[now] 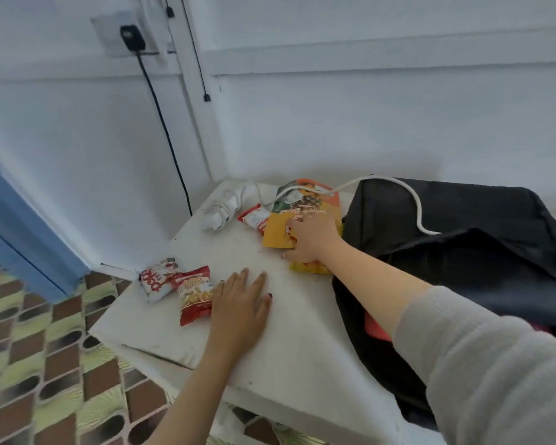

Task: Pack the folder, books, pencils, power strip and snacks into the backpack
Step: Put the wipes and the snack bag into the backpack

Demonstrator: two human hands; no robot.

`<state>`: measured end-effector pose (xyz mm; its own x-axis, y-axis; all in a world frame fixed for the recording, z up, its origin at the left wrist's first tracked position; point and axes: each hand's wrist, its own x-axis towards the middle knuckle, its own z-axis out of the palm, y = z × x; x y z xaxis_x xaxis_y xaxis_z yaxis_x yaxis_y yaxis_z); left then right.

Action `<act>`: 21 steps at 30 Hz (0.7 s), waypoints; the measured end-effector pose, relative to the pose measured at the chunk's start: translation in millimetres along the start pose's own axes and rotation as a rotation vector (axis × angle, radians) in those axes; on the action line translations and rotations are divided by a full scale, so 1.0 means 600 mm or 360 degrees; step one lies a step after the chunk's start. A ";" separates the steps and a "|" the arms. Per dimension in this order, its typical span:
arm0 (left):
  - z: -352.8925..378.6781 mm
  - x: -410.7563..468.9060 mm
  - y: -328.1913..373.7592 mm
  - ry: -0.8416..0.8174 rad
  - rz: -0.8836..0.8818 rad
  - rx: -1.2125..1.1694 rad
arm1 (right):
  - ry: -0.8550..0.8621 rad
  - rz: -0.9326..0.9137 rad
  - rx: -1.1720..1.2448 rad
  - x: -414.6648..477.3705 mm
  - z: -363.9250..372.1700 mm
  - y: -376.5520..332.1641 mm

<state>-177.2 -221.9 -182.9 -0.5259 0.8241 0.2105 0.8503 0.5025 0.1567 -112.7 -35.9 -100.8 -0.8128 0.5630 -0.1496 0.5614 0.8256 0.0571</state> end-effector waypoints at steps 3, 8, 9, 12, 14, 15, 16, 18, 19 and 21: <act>0.002 -0.001 -0.003 -0.0035 -0.0005 -0.0013 | 0.0197 -0.0014 -0.0163 0.002 0.016 -0.008; -0.008 -0.003 -0.001 0.0079 0.0009 -0.0356 | 0.0543 -0.0086 -0.0406 -0.012 0.000 -0.007; -0.020 -0.002 0.006 0.0097 -0.0038 -0.0592 | 0.0594 -0.0088 -0.0394 -0.015 -0.004 -0.003; -0.054 0.021 0.033 0.0080 -0.0247 -0.1401 | 0.0752 -0.0077 -0.0313 -0.030 -0.014 0.007; -0.077 0.054 0.051 0.0056 -0.0415 -0.1885 | 0.0847 -0.0092 -0.0188 -0.044 -0.019 0.005; -0.087 0.073 0.059 0.0010 -0.0506 -0.2141 | 0.0902 -0.0098 -0.0146 -0.053 -0.019 0.002; -0.097 0.091 0.064 -0.0066 -0.0578 -0.2357 | 0.0998 -0.0116 -0.0142 -0.061 -0.019 -0.001; -0.110 0.124 0.066 -0.0196 -0.0598 -0.2588 | 0.1318 -0.0168 -0.0174 -0.080 -0.016 -0.007; -0.116 0.138 0.067 -0.0264 -0.0586 -0.2658 | 0.1429 -0.0216 -0.0158 -0.089 -0.013 -0.009; -0.127 0.158 0.064 -0.0489 -0.0568 -0.2780 | 0.1478 -0.0302 -0.0099 -0.103 -0.001 -0.010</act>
<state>-196.2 -144.0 -83.3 -0.4629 0.8654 -0.1918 -0.3987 -0.0100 0.9170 -65.7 -75.7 -91.0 -0.7036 0.2022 0.6812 0.4198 0.8918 0.1689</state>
